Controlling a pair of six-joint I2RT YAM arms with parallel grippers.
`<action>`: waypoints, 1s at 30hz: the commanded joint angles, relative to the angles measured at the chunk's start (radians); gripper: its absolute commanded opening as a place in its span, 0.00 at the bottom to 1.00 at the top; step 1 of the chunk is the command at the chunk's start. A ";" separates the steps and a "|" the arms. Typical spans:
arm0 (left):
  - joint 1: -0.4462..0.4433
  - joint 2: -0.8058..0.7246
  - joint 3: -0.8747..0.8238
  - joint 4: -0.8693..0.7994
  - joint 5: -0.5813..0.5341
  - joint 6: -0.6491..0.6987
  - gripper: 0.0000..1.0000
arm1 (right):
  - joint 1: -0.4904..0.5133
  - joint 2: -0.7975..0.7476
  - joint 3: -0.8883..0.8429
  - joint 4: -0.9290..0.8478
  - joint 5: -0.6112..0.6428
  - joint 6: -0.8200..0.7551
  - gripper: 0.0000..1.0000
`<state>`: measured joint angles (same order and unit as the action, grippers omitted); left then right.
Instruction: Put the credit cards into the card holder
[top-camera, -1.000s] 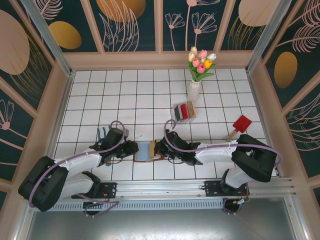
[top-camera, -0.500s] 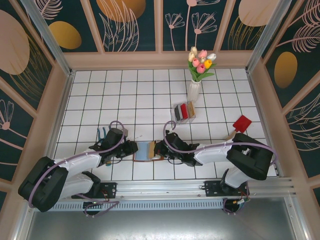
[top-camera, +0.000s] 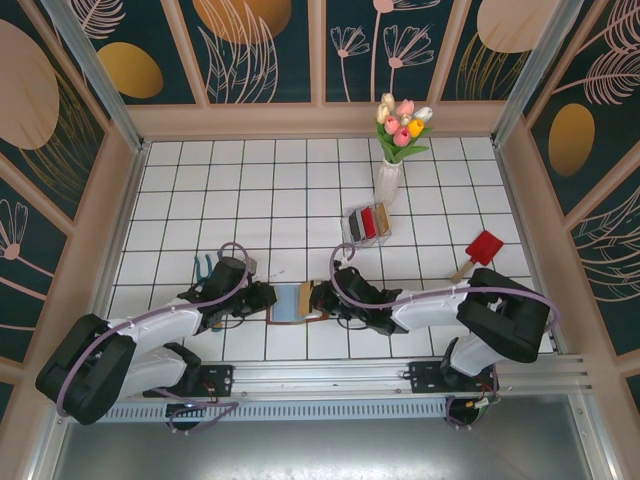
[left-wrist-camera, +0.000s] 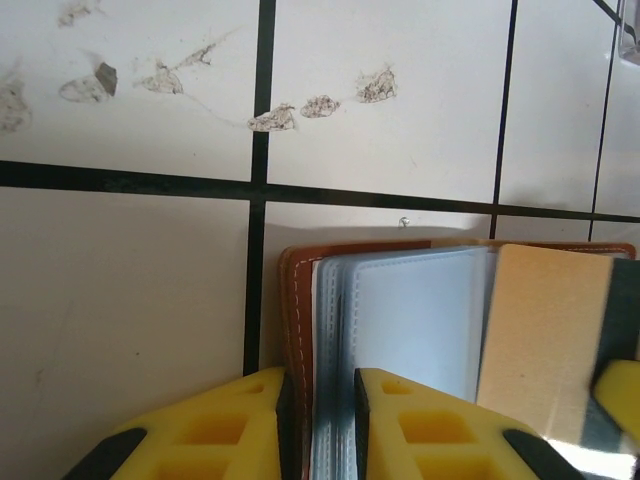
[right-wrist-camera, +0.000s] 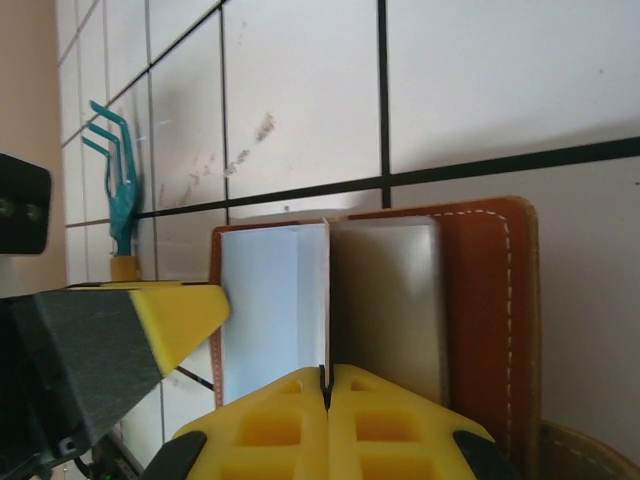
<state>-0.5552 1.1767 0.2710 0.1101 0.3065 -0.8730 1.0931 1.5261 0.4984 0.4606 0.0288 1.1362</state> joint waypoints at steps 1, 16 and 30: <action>-0.004 0.009 -0.029 -0.035 0.004 -0.013 0.25 | 0.001 0.051 -0.001 0.086 -0.009 0.020 0.00; -0.005 0.014 -0.030 -0.019 0.000 -0.031 0.24 | 0.013 0.103 -0.004 0.090 -0.070 0.078 0.00; -0.005 -0.027 -0.058 -0.016 0.003 -0.057 0.24 | 0.029 0.157 -0.006 0.172 -0.083 0.114 0.00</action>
<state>-0.5549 1.1507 0.2409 0.1387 0.2943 -0.9230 1.0943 1.6653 0.5022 0.6582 -0.0017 1.2449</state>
